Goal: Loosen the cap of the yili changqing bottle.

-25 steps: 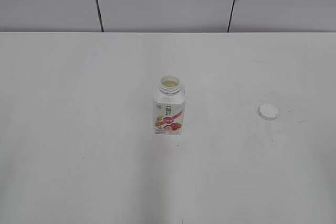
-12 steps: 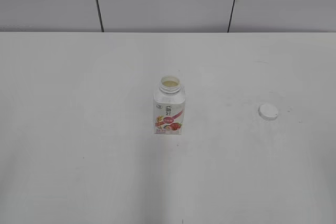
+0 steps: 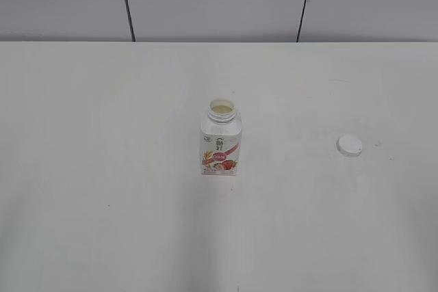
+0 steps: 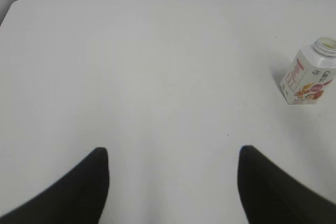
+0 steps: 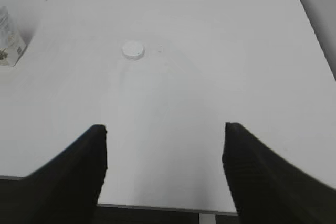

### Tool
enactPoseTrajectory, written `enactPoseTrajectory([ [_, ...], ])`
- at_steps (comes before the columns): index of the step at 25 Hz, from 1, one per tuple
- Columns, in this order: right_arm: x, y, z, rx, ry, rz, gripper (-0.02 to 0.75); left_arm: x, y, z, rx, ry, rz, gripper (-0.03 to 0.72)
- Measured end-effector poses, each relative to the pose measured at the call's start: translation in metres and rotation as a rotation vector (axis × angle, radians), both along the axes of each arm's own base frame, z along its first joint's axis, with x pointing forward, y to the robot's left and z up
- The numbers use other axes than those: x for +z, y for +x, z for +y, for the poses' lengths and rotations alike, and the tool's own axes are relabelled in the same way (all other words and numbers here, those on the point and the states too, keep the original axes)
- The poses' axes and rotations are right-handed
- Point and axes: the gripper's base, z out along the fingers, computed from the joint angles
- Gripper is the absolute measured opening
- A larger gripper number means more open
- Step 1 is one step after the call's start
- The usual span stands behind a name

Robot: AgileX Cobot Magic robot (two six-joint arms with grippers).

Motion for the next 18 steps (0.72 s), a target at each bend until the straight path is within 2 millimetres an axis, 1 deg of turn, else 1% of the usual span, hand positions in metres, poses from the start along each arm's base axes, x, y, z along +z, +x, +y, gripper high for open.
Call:
enactPoseTrajectory([
  [5, 0.0002, -0.0001, 0.0023, 0.027, 0.003, -0.003, 0.545, 0.0, 0.0, 0.0, 0.0, 0.0, 0.0, 0.474],
  [18, 0.0002, -0.0002, 0.0027, 0.032, 0.003, -0.002, 0.545, 0.0, 0.0, 0.0, 0.0, 0.0, 0.0, 0.474],
])
